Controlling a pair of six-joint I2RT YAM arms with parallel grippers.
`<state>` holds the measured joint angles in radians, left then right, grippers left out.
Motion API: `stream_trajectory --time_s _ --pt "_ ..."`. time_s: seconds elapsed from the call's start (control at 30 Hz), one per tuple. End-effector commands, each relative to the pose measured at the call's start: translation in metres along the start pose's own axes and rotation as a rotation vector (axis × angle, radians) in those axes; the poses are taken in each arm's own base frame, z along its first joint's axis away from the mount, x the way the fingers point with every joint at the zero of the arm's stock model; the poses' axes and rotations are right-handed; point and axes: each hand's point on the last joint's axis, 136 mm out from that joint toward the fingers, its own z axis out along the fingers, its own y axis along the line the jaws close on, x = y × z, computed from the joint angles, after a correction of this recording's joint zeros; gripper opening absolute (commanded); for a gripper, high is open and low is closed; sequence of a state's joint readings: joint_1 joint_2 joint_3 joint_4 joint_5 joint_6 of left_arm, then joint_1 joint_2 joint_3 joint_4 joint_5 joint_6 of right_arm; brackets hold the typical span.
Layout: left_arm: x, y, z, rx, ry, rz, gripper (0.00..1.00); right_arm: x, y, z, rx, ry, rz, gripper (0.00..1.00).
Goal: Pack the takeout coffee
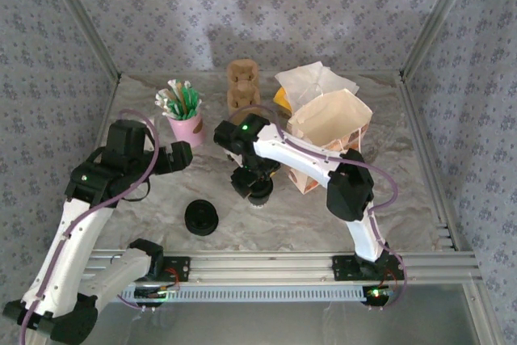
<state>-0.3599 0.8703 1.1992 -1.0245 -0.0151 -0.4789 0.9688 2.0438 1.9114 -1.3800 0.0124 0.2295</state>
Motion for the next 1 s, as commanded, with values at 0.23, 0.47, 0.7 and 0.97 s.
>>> stream_trajectory --time_s 0.23,0.47,0.7,0.97 --pt "0.001 -0.001 -0.012 0.017 -0.006 -0.007 1.00 -0.002 -0.008 -0.042 -0.005 -0.106 0.064 0.88" --pt "0.000 -0.007 -0.018 0.040 0.005 -0.007 1.00 -0.008 -0.019 -0.103 -0.011 -0.265 0.126 0.87" --pt "-0.004 -0.031 -0.038 0.173 -0.009 0.044 1.00 0.013 -0.048 -0.216 -0.019 -0.641 0.260 0.84" --pt "-0.010 -0.072 -0.057 0.318 -0.047 0.225 0.99 0.083 -0.089 -0.268 -0.198 -0.904 0.477 0.85"
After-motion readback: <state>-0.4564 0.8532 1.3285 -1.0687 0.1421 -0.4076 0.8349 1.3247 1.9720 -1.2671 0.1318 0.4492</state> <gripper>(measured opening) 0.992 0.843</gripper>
